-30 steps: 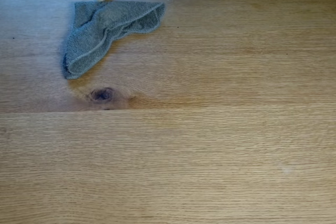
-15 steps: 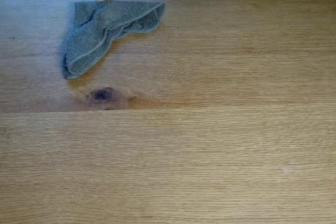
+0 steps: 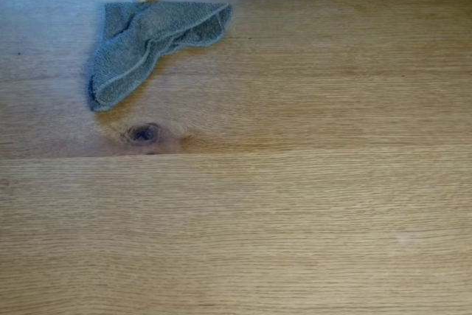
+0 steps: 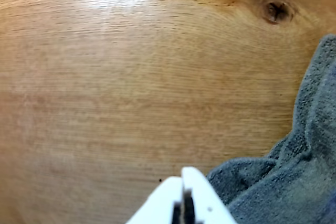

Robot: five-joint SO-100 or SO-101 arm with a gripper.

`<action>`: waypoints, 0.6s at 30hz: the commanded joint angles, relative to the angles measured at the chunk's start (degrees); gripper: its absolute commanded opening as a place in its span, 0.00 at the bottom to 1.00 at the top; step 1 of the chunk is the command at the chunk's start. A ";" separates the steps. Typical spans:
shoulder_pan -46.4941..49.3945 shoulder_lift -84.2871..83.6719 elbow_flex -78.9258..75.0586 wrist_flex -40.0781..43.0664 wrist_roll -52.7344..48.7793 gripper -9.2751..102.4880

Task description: Clean the area in front of the robot

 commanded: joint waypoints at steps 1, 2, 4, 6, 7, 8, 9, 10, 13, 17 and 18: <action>-0.35 5.45 6.68 5.54 -0.62 0.08; -0.09 5.54 6.68 6.33 -1.49 0.08; 0.26 5.54 6.68 6.33 -1.23 0.08; 0.26 5.54 6.68 6.33 -1.23 0.08; 0.18 5.54 6.68 6.33 -1.41 0.08; 0.00 5.54 6.68 6.33 -1.49 0.08; -0.26 5.54 6.68 6.33 -1.49 0.08; -0.62 5.54 6.68 6.33 -1.49 0.08; -0.79 5.54 6.68 6.42 -1.49 0.08; -0.79 5.54 6.68 6.42 -1.49 0.08; -0.79 5.54 6.68 6.42 -1.49 0.08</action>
